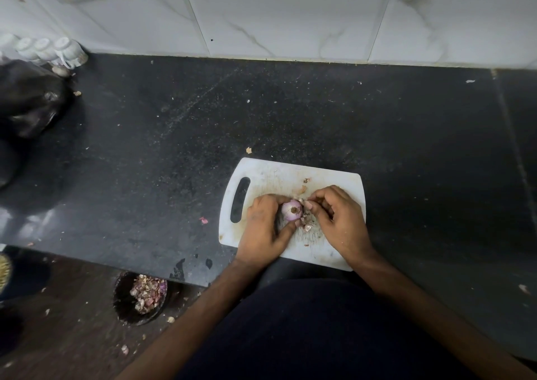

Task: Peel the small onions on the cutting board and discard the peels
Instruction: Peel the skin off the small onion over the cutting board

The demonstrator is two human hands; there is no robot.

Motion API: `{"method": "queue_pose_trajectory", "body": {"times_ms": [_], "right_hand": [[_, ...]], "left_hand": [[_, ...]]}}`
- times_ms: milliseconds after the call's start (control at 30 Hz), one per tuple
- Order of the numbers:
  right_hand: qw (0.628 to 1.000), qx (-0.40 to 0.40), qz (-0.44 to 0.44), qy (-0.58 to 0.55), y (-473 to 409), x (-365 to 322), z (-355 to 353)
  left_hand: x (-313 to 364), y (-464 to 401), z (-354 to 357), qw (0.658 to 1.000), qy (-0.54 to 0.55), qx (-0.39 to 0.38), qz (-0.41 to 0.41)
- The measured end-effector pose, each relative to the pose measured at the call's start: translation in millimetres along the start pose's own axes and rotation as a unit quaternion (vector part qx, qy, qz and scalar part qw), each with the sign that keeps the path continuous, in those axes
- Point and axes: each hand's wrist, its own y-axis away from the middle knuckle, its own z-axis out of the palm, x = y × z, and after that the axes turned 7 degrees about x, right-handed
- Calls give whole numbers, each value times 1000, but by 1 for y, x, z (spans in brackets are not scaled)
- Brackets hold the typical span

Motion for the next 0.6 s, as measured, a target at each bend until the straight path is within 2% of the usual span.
{"method": "queue_pose_trajectory", "body": {"times_ms": [167, 600], "right_hand": [[996, -59, -62, -17, 2, -2, 0], [996, -67, -57, -23, 4, 8, 1]], "left_hand": [[-4, 2, 3, 999, -27, -2, 27], [-5, 1, 3, 999, -34, -10, 28]]}}
